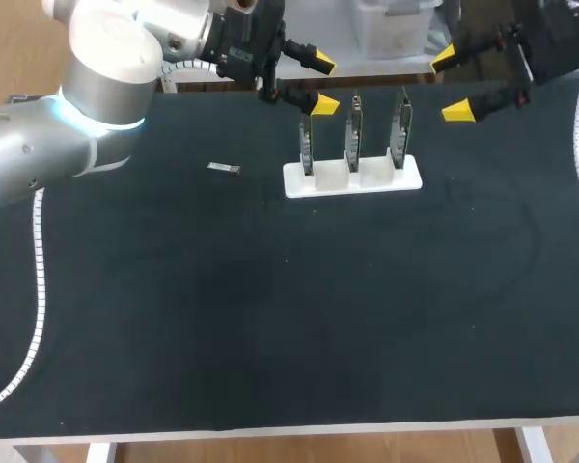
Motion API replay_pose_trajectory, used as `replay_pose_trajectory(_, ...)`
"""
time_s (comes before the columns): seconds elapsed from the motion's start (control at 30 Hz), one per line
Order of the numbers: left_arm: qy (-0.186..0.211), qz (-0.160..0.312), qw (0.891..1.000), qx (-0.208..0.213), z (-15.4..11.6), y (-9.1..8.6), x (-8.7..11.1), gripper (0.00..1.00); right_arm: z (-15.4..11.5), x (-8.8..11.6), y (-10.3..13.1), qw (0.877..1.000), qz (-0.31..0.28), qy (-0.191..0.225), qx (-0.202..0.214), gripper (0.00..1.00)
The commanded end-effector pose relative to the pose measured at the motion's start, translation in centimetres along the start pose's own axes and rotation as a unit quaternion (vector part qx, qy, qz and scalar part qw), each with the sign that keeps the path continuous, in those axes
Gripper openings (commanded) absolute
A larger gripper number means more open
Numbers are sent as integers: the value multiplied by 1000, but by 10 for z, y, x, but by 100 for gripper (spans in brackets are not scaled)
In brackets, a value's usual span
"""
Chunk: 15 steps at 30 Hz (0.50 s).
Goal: Pick up the optical module with the left hand, and insert it into the network port with the right hand.
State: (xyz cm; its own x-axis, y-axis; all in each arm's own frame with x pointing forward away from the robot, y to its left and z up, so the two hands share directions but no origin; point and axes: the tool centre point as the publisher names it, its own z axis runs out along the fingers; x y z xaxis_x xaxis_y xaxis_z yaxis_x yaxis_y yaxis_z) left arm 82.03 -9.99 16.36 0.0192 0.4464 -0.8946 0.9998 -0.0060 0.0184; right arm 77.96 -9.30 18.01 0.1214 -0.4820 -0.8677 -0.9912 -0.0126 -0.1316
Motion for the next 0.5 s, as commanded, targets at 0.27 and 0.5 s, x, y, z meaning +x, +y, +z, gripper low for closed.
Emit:
replay_pose_trajectory(0.27, 2, 0, 1000, 2, 1, 2, -1, 100, -9, 7, -6, 1000, 8, -1, -11, 100)
replay_pose_trajectory(0.5, 2, 0, 1000, 2, 1, 2, -1, 100, -7, 9, -4, 1000, 10, -5, -29, 100)
